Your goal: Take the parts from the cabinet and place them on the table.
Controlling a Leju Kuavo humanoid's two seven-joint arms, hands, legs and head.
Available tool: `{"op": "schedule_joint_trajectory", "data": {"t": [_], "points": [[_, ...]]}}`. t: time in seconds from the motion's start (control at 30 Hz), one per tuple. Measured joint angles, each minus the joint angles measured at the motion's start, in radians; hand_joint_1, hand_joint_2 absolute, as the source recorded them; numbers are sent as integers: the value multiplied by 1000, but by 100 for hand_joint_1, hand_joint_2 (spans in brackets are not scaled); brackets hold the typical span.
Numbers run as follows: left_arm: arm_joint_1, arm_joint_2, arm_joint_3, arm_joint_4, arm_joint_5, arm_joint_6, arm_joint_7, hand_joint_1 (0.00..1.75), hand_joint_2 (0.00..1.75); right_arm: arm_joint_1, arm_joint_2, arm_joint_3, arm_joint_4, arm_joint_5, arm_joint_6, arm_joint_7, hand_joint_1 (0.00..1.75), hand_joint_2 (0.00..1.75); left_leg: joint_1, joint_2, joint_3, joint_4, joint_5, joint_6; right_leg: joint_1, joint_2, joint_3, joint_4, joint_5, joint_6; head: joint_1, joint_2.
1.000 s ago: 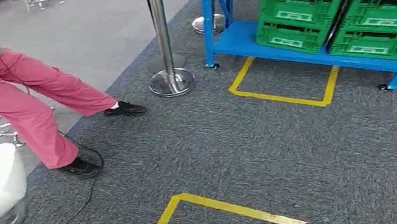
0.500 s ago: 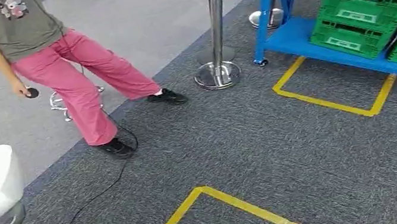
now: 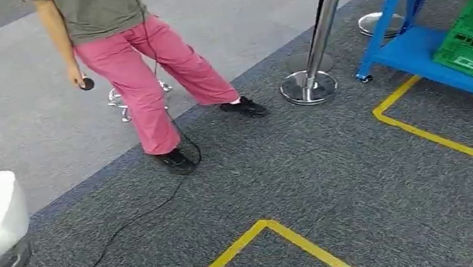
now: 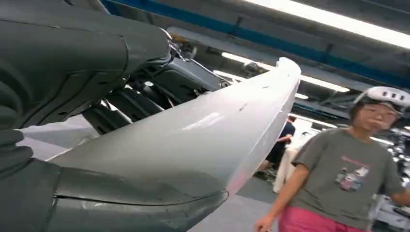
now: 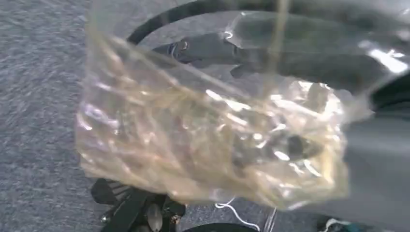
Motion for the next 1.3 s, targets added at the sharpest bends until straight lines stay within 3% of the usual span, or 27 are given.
{"op": "schedule_joint_trajectory", "data": {"t": [0.03,0.07,0.1,0.13,0.23,0.27,0.33,0.4,0.43,0.47,0.53,0.57,0.6,0.63,0.73,0.77,0.8,0.83,0.9,0.93,0.97,1.03,1.07,1.1,1.17,1.27,1.3], "points": [[0,0,0,0,0,0,0,175,175,0,0,0,0,0,0,0,0,0,-1,-13,3,0,0,0,1,15,40,-90,50,-7,0,0],[0,0,0,0,2,0,0,175,175,0,0,0,0,0,0,0,0,0,-1,-24,4,1,0,-1,2,58,77,-173,87,-17,0,0],[-1,0,0,1,2,0,0,175,175,0,-2,0,0,0,0,0,0,0,-6,-34,0,4,-2,-6,0,98,84,-197,74,-25,-3,0],[-3,1,0,1,2,0,0,175,175,1,-2,2,0,-1,-3,0,0,0,-1,-48,-7,8,0,-12,-1,87,90,-214,71,-17,-1,0],[-1,0,2,1,3,1,-2,175,175,2,-2,4,-3,-5,-7,3,0,0,5,-86,-20,2,11,-37,1,56,104,-223,79,-24,-1,0],[1,1,3,1,5,2,-5,175,175,3,-1,6,-6,-6,-10,4,0,0,7,-55,-22,15,1,-36,-5,38,109,-233,86,-27,-2,0],[-11,4,5,2,8,2,-10,175,175,10,-1,6,-9,-10,-10,5,0,0,4,27,-76,123,-70,-47,-3,10,112,-237,84,-31,-11,0],[-14,3,3,5,10,2,-12,175,175,16,-1,8,-9,-13,-12,6,0,0,10,47,-155,284,-135,-57,-1,-24,110,-236,79,-34,-10,0],[-15,3,3,8,10,2,-12,175,175,17,-1,8,-11,-14,-13,8,0,0,13,48,-170,316,-137,-60,-1,-38,104,-236,77,-33,-10,0],[-15,2,2,11,11,2,-13,175,175,19,-1,8,-11,-14,-15,12,0,0,15,50,-164,307,-121,-63,-1,-49,107,-236,74,-32,-10,0],[-21,2,2,17,16,2,-19,175,175,21,-1,10,-16,-23,-28,22,0,0,22,64,-85,161,-38,-67,-2,-77,116,-235,65,-27,-10,0],[-26,2,0,19,18,2,-22,175,175,23,-1,13,-17,-27,-32,23,0,0,24,88,-34,73,-4,-68,-2,-88,123,-235,61,-22,-10,0],[-36,1,-2,22,19,2,-25,175,175,27,-2,15,-23,-32,-35,27,0,0,20,150,-4,18,-10,-68,8,-97,129,-232,55,-14,-13,0],[-46,1,-3,24,20,2,-28,175,175,31,-2,17,-27,-38,-39,32,0,0,17,131,-4,15,-7,-48,12,-104,131,-228,47,-7,-9,0],[-56,-3,-8,34,20,1,-30,175,175,36,-2,27,-46,-51,-48,40,0,0,10,99,-16,20,-9,-26,7,-134,149,-230,44,7,-5,0],[-60,-3,-9,34,20,1,-30,175,175,38,-2,29,-51,-54,-49,40,0,0,15,91,-13,15,-4,-18,0,-114,138,-224,34,15,-5,0],[-67,-5,-9,35,20,1,-30,175,175,41,-2,32,-55,-55,-49,40,0,0,14,83,-15,15,-2,-13,-1,-53,124,-186,6,17,-1,0],[-74,-5,-10,37,20,1,-30,175,175,42,-2,34,-56,-56,-50,40,0,0,13,74,-18,15,-1,-6,-2,-23,89,-117,-31,16,-1,0],[-80,-7,-14,40,20,1,-30,175,175,50,-2,36,-56,-56,-50,42,0,0,8,51,-21,15,-2,-2,-1,-7,-4,61,-97,14,-1,0],[-80,-8,-15,42,20,0,-30,175,175,53,-2,37,-56,-56,-50,42,0,0,6,40,-21,15,-2,-1,-1,-6,-37,112,-103,13,-1,0],[-80,-8,-16,45,20,0,-30,175,175,55,-2,37,-57,-57,-50,42,0,0,4,26,-19,15,-3,-1,-1,-5,-48,113,-82,10,-1,0],[-84,-10,-20,50,20,0,-30,175,175,57,-2,39,-59,-61,-54,47,0,0,1,-3,-14,15,-3,-1,0,5,-5,-16,17,-2,-1,0],[-87,-10,-22,51,20,0,-30,175,175,59,-2,40,-63,-65,-56,50,0,0,1,-16,-11,15,-4,-2,2,27,34,-112,70,-9,-1,0],[-90,-11,-24,53,20,0,-31,175,175,61,-2,42,-66,-68,-60,52,0,0,4,-25,-13,15,-5,-4,2,78,56,-174,88,-15,-1,0],[-101,-13,-29,57,20,1,-31,175,175,67,-2,47,-70,-75,-67,59,0,0,3,-53,-23,21,-4,-15,1,76,70,-199,75,-10,-1,0],[-103,-12,-34,61,20,1,-31,175,175,74,-2,56,-90,-87,-79,69,0,0,10,-75,-30,22,-1,-36,-1,43,84,-214,86,-22,0,0],[-103,-13,-35,62,20,2,-31,175,175,76,-2,62,-93,-89,-81,72,0,0,7,-15,-39,41,-17,-37,0,30,89,-219,88,-27,-3,0]]}}
